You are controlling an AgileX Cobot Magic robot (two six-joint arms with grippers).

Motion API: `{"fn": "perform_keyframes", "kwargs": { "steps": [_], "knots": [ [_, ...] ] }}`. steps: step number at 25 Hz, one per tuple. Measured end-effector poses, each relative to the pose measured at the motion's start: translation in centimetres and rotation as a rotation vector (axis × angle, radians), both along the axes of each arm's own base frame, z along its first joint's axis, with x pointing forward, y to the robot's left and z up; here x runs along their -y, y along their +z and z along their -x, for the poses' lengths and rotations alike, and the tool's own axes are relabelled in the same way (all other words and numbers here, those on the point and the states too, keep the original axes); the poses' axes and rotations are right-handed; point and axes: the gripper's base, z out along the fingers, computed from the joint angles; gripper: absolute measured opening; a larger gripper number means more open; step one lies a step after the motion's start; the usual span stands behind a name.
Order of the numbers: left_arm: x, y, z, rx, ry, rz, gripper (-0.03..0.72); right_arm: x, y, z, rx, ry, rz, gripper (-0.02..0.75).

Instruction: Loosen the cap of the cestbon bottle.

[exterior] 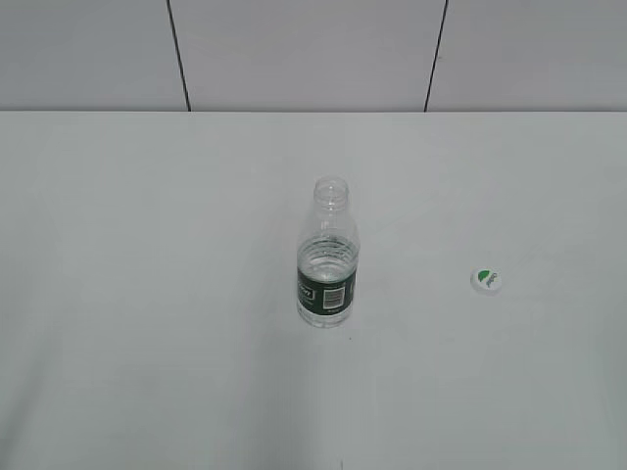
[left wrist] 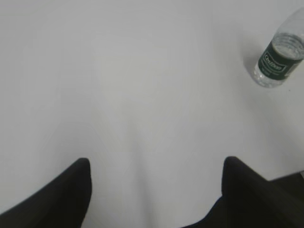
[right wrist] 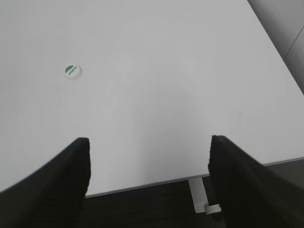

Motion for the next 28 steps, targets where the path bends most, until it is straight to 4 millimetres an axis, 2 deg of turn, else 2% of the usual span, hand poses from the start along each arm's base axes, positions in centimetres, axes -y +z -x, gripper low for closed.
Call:
{"fn": "perform_keyframes", "kwargs": {
  "steps": [6, 28],
  "knots": [
    [0.1, 0.1, 2.9, 0.171, 0.005, 0.007, 0.506, 0.1, -0.5, 0.9, 0.040, 0.002, -0.008, 0.593],
    [0.1, 0.0, 3.0, 0.172, 0.006, 0.015, 0.472, -0.1, -1.0, -0.3, 0.109, 0.040, 0.042, 0.592]
  ]
}}
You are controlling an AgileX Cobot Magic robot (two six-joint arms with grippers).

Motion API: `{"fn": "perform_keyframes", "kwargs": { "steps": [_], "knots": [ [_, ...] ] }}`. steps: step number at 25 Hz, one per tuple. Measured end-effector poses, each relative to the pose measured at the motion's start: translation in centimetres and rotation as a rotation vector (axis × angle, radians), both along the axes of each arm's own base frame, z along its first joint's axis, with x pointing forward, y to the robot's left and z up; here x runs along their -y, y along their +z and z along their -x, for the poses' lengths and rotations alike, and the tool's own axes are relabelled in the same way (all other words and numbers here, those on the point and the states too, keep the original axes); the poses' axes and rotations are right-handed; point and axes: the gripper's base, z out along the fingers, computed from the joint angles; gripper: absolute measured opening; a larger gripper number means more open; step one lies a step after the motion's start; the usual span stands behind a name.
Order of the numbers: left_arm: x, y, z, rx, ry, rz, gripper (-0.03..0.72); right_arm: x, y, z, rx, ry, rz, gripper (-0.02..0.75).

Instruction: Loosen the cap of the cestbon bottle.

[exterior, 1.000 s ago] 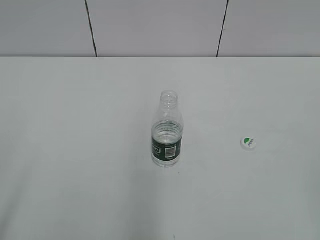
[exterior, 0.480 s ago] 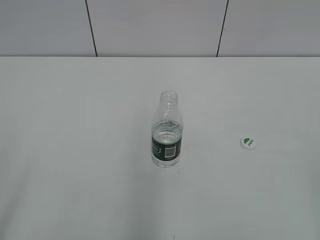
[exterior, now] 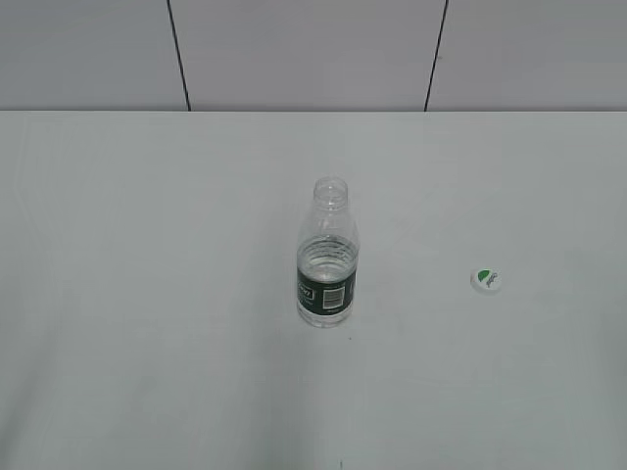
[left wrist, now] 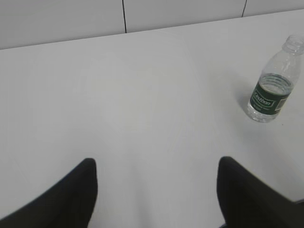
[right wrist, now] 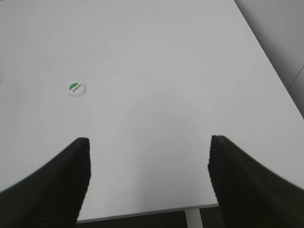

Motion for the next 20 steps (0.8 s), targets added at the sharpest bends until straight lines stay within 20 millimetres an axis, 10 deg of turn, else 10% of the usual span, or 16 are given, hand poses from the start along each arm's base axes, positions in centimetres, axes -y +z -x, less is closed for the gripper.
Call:
{"fn": "perform_keyframes", "kwargs": {
  "steps": [20],
  "knots": [
    [0.00, 0.01, 0.00, 0.001, 0.001, 0.001, 0.424, -0.01, 0.02, -0.01, 0.002, 0.006, 0.008, 0.591]
  ]
}}
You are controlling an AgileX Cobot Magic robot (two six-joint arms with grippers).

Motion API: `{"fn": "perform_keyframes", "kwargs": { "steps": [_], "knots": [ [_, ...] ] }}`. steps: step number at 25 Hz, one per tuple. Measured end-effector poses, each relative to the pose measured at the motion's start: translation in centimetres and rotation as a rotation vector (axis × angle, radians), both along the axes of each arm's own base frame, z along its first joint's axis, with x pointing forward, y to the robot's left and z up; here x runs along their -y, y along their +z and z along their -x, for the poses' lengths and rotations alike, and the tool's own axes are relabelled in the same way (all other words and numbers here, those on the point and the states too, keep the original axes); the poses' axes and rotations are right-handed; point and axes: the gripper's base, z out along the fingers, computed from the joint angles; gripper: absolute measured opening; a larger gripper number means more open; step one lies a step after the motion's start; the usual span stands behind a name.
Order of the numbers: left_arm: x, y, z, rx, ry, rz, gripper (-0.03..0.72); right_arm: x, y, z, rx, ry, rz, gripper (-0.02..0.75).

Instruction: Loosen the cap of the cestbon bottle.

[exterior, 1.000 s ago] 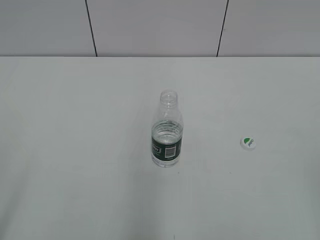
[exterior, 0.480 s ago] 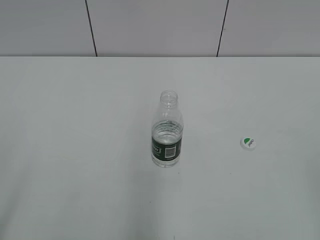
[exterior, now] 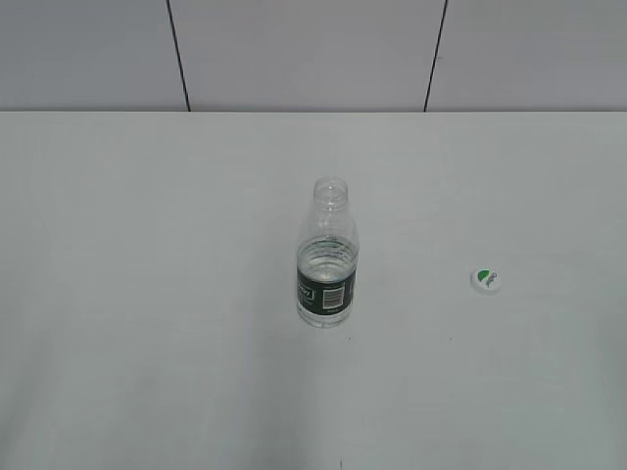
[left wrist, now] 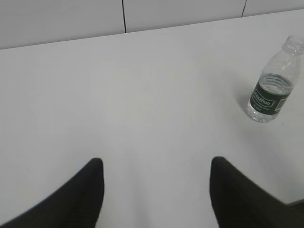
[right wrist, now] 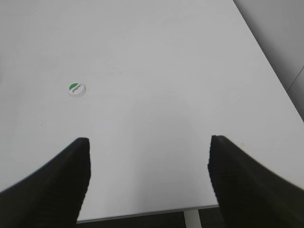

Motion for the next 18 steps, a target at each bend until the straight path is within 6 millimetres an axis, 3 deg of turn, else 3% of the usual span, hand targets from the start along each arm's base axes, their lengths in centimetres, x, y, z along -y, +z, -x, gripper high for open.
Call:
{"fn": "perform_keyframes", "kwargs": {
  "steps": [18],
  "knots": [
    [0.00, 0.00, 0.00, 0.000, 0.000, 0.000, 0.356, 0.00, 0.01, 0.00, 0.001, 0.000, 0.000, 0.591]
  ]
}}
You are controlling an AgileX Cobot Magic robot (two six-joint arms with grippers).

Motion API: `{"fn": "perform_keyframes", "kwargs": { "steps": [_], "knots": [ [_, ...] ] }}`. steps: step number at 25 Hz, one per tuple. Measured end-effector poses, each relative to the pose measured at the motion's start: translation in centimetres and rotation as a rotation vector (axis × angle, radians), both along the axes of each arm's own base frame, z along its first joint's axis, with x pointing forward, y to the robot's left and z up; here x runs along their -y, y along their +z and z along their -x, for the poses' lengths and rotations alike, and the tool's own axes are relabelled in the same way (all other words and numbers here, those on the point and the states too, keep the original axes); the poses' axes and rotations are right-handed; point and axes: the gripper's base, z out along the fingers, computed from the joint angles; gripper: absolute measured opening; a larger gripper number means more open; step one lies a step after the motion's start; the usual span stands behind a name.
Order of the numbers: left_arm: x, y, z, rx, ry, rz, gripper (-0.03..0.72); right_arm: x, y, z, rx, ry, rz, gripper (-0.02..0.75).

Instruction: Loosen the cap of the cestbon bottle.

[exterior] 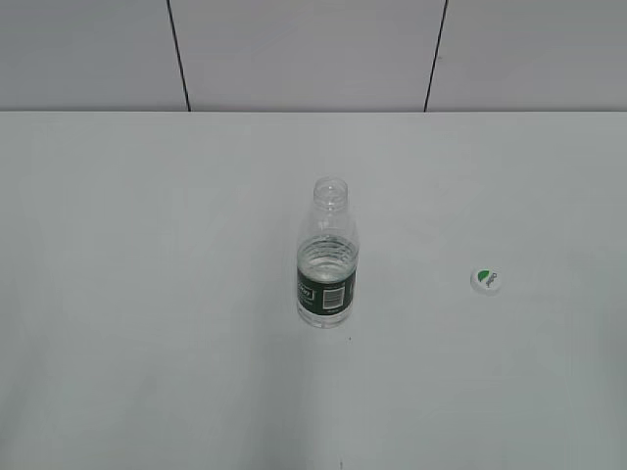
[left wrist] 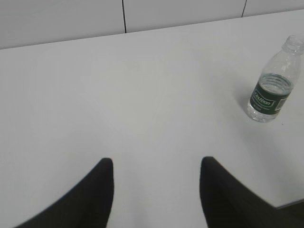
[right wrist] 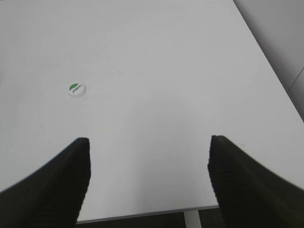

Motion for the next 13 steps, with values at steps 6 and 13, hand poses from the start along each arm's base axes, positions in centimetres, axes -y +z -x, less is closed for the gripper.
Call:
{"fn": "perform_keyframes", "kwargs": {
  "steps": [6, 13],
  "knots": [
    [0.00, 0.00, 0.00, 0.000, 0.000, 0.000, 0.333, 0.00, 0.01, 0.00, 0.001, 0.000, 0.000, 0.591],
    [0.00, 0.00, 0.00, 0.000, 0.000, 0.000, 0.294, 0.00, 0.01, 0.00, 0.001, 0.000, 0.000, 0.591]
  ]
}}
